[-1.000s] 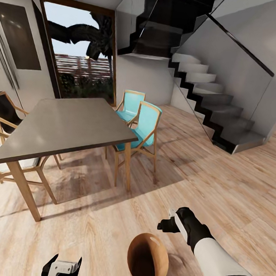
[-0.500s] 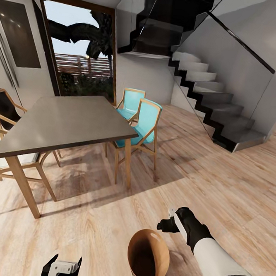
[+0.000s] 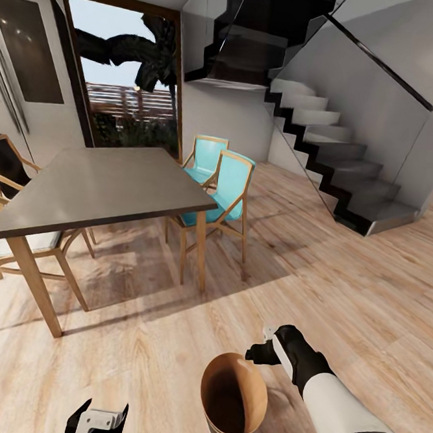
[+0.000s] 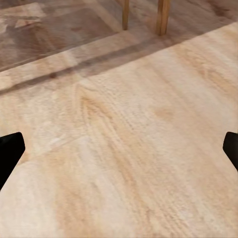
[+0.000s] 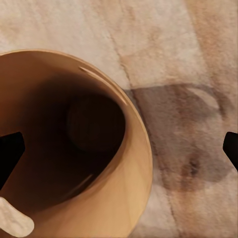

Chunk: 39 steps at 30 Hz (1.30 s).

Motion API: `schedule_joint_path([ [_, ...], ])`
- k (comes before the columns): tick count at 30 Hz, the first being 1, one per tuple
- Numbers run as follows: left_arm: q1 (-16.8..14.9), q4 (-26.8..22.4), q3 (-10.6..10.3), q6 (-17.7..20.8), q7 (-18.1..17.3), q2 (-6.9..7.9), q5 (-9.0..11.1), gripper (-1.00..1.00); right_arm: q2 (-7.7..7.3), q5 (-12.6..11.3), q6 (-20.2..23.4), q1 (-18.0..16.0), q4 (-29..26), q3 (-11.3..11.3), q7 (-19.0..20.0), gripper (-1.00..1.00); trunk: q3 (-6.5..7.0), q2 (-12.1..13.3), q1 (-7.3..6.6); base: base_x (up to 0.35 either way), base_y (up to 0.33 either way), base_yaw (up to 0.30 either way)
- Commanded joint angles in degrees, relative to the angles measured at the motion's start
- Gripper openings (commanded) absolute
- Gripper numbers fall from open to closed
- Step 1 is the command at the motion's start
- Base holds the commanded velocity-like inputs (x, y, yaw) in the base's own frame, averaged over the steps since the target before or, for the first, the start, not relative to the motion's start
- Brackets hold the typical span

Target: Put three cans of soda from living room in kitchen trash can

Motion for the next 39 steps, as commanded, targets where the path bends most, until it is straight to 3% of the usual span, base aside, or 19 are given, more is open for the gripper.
schedule_joint_path([
  [1, 0.0, 0.0, 0.0, 0.0, 0.0, 0.00, 0.0, 1.00, 0.01, 0.0, 0.0, 0.0, 0.0, 0.0, 0.0, 1.00, -0.18, -0.4, 0.23, 0.000, 0.000, 0.000],
  [19, 0.0, 0.0, 0.1, 0.0, 0.1, 0.00, 0.1, 1.00, -0.02, 0.0, 0.0, 0.0, 0.0, 0.0, 0.0, 1.00, -3.42, -7.6, 4.18, 0.000, 0.000, 0.000],
  [24, 0.0, 0.0, 0.1, 0.0, 0.1, 0.00, 0.0, 1.00, -0.05, 0.1, 0.0, 0.0, 0.0, 0.0, -0.1, 1.00, -4.52, -7.7, 4.31, 0.000, 0.000, 0.000],
  [39, 0.0, 0.0, 0.1, -0.1, 0.1, 0.00, 0.1, 1.00, -0.03, 0.1, 0.0, 0.0, 0.0, 0.3, -0.1, 1.00, -4.74, -7.7, 4.33, 0.000, 0.000, 0.000],
])
